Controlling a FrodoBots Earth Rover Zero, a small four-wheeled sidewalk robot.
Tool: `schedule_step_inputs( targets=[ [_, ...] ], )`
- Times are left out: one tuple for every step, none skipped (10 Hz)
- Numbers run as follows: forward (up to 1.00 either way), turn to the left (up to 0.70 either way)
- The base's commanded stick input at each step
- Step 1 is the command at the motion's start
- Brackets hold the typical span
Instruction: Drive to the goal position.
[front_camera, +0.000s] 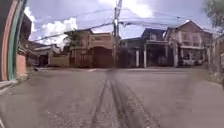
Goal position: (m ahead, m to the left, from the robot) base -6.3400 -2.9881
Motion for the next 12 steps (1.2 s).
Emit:
schedule_step_inputs(
  targets=[
    [0.70, 0.00],
    [0.70, 0.00],
    [0.70, 0.00],
    [0.70, 0.00],
    [0.70, 0.00],
    [0.70, 0.00],
    [0.70, 0.00],
    [0.70, 0.00],
    [0.70, 0.00],
    [0.70, 0.00],
    [0.70, 0.00],
    [0.70, 0.00]
  ],
)
